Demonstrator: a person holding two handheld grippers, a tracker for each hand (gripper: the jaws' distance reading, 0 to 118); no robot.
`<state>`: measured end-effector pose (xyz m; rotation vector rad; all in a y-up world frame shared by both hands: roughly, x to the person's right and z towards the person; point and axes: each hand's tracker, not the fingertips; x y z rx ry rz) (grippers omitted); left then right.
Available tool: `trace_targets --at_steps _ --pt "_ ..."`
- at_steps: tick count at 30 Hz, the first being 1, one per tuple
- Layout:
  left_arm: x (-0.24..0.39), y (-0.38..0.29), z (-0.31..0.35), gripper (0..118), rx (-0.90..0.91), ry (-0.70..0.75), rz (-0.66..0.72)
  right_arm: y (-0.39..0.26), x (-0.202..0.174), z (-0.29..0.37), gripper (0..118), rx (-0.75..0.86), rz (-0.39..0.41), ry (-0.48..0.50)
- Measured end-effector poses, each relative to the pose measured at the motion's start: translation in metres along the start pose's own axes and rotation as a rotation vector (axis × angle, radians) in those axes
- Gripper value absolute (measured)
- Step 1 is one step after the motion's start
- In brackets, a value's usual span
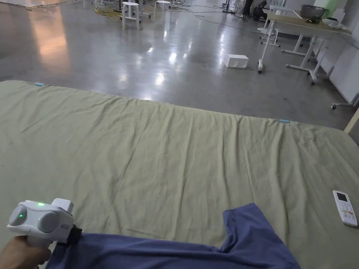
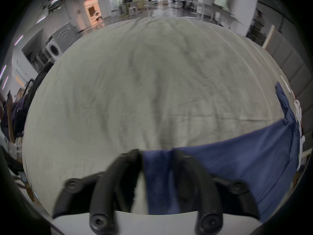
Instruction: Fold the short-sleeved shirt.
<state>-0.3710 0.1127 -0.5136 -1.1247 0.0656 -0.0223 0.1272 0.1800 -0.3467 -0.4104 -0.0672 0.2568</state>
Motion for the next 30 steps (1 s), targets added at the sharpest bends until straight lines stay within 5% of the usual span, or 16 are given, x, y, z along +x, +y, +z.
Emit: trace_targets --at_steps 2,15,19,26,30 --pt "0.005 0.0 0.0 8 -0.006 -0.021 -0.029 0.0 0.001 -0.002 0 -0.003 -0.002 0.008" --pt "-0.011 -0.008 0.04 6 0.124 -0.077 0.068 0.031 0.031 -0.075 1 -0.118 0.012 0.06" --pt "-0.003 -0.017 0.055 6 0.149 -0.075 0.083 0.042 0.049 -0.132 45 -0.239 0.012 0.079" --pt "0.0 -0.025 0.062 6 0.165 -0.07 0.116 0.044 0.063 -0.224 72 -0.552 -0.037 0.152" --pt "0.0 -0.028 0.063 6 0.168 -0.061 0.13 0.031 0.063 -0.258 73 -0.67 -0.044 0.197"
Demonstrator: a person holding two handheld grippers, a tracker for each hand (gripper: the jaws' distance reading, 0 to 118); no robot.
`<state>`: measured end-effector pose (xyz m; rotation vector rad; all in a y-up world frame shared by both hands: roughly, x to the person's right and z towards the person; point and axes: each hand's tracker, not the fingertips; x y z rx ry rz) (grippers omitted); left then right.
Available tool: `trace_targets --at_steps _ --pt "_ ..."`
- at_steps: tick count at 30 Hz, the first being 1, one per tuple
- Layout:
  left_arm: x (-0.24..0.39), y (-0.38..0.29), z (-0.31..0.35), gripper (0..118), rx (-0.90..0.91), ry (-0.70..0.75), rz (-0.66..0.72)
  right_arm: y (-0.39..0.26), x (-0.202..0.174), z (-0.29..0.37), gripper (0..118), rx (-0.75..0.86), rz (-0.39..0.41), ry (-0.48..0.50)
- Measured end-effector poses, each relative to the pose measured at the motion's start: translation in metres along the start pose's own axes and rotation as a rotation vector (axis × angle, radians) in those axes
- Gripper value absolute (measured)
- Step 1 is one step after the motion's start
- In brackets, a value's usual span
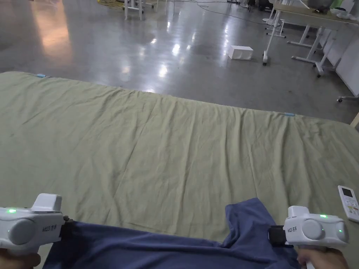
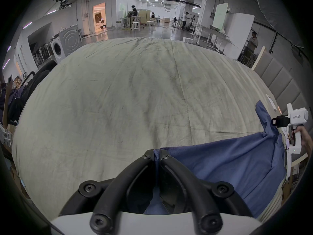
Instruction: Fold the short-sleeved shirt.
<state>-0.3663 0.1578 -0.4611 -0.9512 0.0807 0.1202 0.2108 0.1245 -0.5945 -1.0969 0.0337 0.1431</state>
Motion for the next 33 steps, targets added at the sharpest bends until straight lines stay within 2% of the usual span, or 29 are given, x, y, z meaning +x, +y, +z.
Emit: trace_targets --at_steps 2,6,7,9,10,14,20,29,33 --pt "-0.007 0.001 -0.004 6 0.002 0.007 -0.001 0.0 -0.001 -0.009 73 -0.005 0.008 0.004" --pt "-0.006 0.0 -0.006 6 -0.005 0.014 0.0 0.001 -0.005 -0.014 62 -0.031 -0.025 -0.003" --pt "-0.005 -0.001 -0.006 6 -0.004 0.017 -0.001 0.001 -0.007 -0.012 53 -0.033 -0.036 -0.009" --pt "-0.004 -0.002 -0.006 6 -0.006 0.019 -0.003 0.002 -0.009 -0.009 14 -0.016 -0.062 -0.022" --pt "-0.004 -0.004 -0.008 6 -0.006 0.019 -0.001 0.001 -0.01 -0.009 2 -0.003 -0.056 -0.035" --pt "-0.005 -0.006 -0.01 6 -0.006 0.021 0.01 -0.005 -0.013 -0.004 1 0.022 0.006 -0.031" --pt "-0.006 -0.007 0.002 6 0.021 0.032 0.006 -0.018 -0.005 0.036 0 0.113 -0.113 0.043" --pt "-0.009 -0.016 0.056 6 0.085 0.003 0.007 -0.062 0.008 0.122 0 0.229 -0.134 0.085" --pt "-0.021 -0.025 0.075 6 0.119 -0.017 0.004 -0.088 0.011 0.163 0 0.278 -0.118 0.092"
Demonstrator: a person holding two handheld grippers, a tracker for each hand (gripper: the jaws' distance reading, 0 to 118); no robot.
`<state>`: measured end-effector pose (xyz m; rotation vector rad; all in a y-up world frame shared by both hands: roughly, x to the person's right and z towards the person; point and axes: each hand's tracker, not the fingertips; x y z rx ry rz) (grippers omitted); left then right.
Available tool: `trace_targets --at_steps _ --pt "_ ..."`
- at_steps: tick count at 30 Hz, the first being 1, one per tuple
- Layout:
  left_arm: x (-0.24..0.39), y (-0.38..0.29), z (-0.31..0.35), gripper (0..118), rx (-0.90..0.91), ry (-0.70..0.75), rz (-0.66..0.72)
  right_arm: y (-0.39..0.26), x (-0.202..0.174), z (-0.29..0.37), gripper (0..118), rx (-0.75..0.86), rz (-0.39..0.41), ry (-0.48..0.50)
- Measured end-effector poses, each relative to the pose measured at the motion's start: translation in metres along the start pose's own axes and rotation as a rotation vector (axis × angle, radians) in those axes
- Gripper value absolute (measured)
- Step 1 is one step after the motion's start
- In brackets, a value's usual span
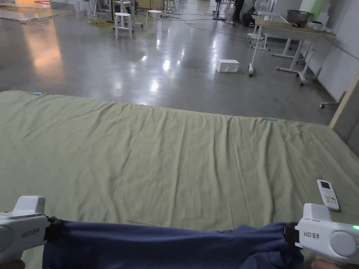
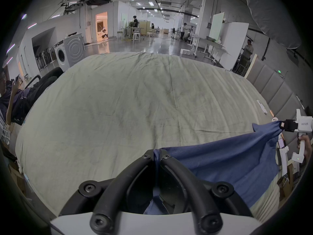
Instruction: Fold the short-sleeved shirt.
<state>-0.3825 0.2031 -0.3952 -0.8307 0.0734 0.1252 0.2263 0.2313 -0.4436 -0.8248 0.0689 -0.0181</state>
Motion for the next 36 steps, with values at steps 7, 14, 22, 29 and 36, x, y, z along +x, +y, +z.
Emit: trace_targets --at_steps 7,14,22,29,36 --pt "-0.008 -0.024 0.041 6 0.023 -0.032 -0.025 -0.042 0.006 0.064 0 0.028 0.003 -0.005" --pt "-0.017 -0.073 0.066 6 -0.027 -0.068 -0.033 -0.104 0.011 0.09 0 -0.051 0.013 -0.038" --pt "-0.013 -0.133 0.066 6 -0.164 -0.054 -0.068 -0.165 0.009 0.072 0 -0.207 0.081 -0.09" --pt "-0.015 -0.158 0.036 6 -0.24 -0.028 -0.096 -0.192 0.008 0.048 0 -0.255 0.086 -0.112" --pt "-0.012 -0.159 0.032 19 -0.222 -0.01 -0.128 -0.191 -0.002 0.042 21 -0.236 0.107 -0.143"
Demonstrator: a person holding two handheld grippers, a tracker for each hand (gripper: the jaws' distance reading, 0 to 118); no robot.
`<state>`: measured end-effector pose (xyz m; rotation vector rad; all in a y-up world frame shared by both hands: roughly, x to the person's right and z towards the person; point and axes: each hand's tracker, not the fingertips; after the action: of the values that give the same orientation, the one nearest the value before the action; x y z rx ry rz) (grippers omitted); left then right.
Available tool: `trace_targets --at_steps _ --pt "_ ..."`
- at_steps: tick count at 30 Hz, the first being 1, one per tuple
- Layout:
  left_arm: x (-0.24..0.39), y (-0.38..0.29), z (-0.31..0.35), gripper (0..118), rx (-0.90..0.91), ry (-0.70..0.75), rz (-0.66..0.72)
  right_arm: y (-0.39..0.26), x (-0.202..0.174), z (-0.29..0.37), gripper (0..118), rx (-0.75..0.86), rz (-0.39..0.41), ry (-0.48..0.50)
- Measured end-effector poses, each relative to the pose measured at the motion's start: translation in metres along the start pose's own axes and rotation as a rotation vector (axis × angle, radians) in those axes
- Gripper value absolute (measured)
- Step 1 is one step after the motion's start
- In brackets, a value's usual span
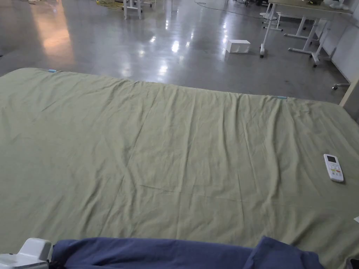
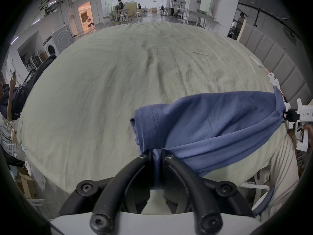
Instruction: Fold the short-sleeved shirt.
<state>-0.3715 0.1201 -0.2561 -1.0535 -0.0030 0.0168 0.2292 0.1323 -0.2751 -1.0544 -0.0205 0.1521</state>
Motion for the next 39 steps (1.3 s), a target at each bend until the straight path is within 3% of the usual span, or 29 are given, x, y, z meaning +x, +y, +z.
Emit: trace_targets --at_steps 1,2,3,4,10,16,20,22,24,26,28,31,33,39 --pt "-0.001 0.001 0.002 28 0.005 -0.004 0.001 0.003 -0.001 0.004 38 0.007 0.022 -0.023" --pt "-0.002 0.004 0.005 44 0.022 -0.016 0.011 0.007 -0.003 0.009 64 0.015 0.037 -0.057" --pt "-0.001 0.009 0.009 59 0.035 -0.022 0.022 0.011 -0.004 0.015 79 0.039 0.042 -0.094" --pt "-0.001 0.012 0.012 69 0.047 -0.028 0.031 0.015 -0.005 0.022 86 0.068 0.049 -0.122" --pt "0.032 0.054 0.039 70 0.296 -0.005 -0.01 0.048 -0.016 0.064 88 0.388 0.006 -0.09" --pt "0.084 0.093 0.058 70 0.528 0.034 -0.021 0.076 -0.055 0.092 88 0.694 -0.031 -0.058" --pt "0.118 0.103 0.073 67 0.723 0.134 -0.011 0.087 -0.082 0.102 82 0.878 -0.057 -0.03" --pt "0.129 0.103 0.08 62 0.787 0.15 -0.008 0.093 -0.097 0.108 71 0.972 0.008 -0.084" --pt "0.136 0.105 0.084 39 0.808 0.148 -0.004 0.097 -0.105 0.106 47 0.982 -0.018 -0.092" --pt "0.139 0.106 0.085 9 0.816 0.172 -0.001 0.099 -0.11 0.107 11 1.024 -0.059 -0.116" --pt "0.138 0.106 0.089 5 0.827 0.167 0.017 0.102 -0.113 0.11 7 1.029 -0.107 -0.152" --pt "0.137 0.103 0.095 2 0.871 0.136 0.048 0.105 -0.113 0.106 0 1.006 -0.16 -0.082" --pt "0.137 0.103 0.096 1 0.881 0.163 0.049 0.107 -0.116 0.106 0 1.041 -0.094 -0.11" --pt "0.115 0.102 0.097 1 0.854 0.17 0.057 0.111 -0.122 0.108 0 1.026 -0.078 -0.075"
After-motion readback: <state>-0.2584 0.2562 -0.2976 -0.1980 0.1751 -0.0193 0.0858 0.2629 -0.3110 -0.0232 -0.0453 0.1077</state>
